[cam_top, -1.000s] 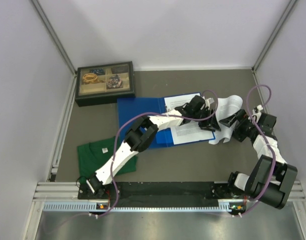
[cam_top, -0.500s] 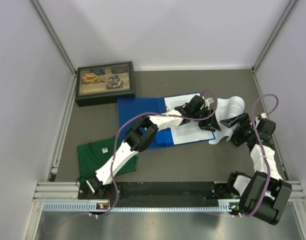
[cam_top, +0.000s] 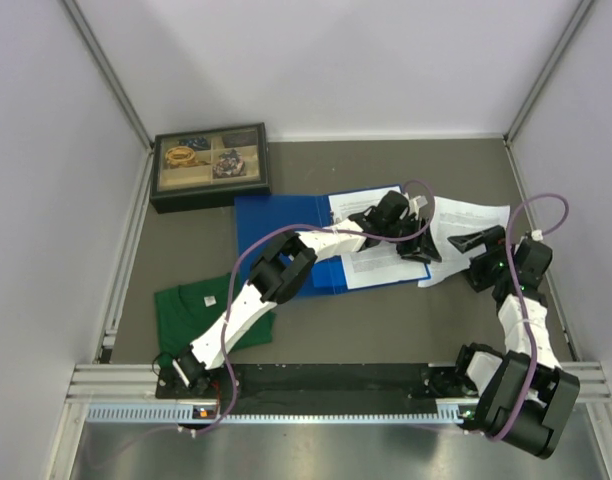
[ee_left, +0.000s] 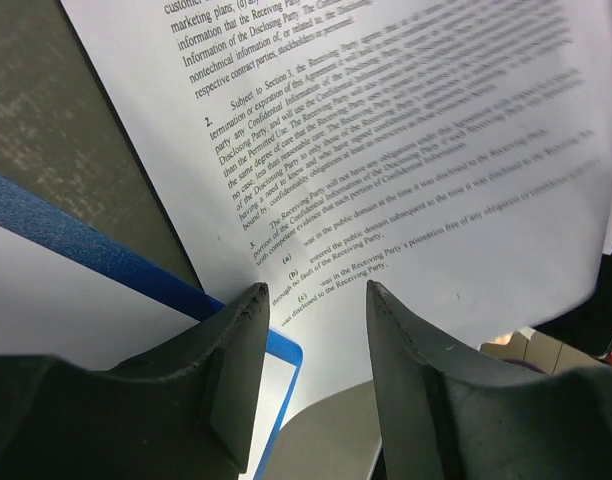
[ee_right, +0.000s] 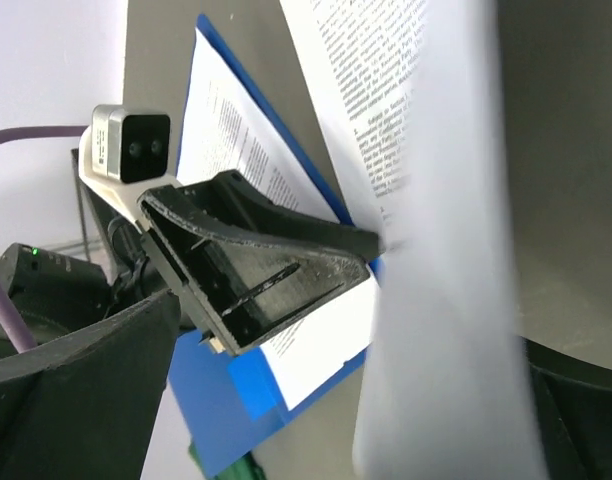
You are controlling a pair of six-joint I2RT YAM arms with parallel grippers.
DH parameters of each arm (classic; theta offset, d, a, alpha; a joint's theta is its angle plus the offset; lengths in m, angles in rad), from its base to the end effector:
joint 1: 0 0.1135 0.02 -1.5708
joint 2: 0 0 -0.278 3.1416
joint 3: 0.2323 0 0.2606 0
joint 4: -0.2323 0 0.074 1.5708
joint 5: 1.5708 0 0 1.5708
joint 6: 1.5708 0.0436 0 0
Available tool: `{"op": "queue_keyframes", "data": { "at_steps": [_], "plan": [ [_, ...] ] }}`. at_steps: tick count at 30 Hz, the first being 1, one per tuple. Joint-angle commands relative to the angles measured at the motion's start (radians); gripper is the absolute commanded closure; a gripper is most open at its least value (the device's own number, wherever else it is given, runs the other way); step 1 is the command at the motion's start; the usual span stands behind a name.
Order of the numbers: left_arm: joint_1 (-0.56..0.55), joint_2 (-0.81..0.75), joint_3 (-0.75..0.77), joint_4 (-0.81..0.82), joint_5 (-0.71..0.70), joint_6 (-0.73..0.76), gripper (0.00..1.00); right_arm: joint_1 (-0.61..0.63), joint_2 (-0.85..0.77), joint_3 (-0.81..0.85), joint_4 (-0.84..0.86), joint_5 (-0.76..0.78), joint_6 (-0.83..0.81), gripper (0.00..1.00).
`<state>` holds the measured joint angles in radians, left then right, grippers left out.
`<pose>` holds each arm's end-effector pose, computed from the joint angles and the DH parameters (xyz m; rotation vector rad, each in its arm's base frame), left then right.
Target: Put the files into the folder
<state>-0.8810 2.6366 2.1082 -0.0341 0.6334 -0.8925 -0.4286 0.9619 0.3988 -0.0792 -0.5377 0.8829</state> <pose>0.3650 -0.4830 0.1138 0.4360 2.4930 -1.5807 0.1882 -0.0614 0.1901 1.1083 1.9417 0.8443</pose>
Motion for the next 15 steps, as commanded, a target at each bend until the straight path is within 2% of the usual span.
{"op": "queue_keyframes", "data": {
  "at_steps": [1, 4, 9, 15],
  "plan": [
    [0.013, 0.063, -0.051, -0.116, -0.075, 0.053, 0.5, -0.004, -0.011, 0.057, 0.033, 0.071, -0.07, 0.02],
    [0.013, 0.066, -0.051, -0.118, -0.072, 0.053, 0.5, -0.006, 0.006, 0.095, -0.091, 0.146, -0.119, 0.05],
    [0.013, 0.069, -0.051, -0.118, -0.069, 0.055, 0.5, -0.006, 0.072, 0.126, -0.203, 0.248, -0.154, 0.07],
    [0.013, 0.066, -0.05, -0.122, -0.069, 0.061, 0.5, -0.009, 0.185, 0.138, -0.231, 0.31, -0.144, 0.08]
  ]
}}
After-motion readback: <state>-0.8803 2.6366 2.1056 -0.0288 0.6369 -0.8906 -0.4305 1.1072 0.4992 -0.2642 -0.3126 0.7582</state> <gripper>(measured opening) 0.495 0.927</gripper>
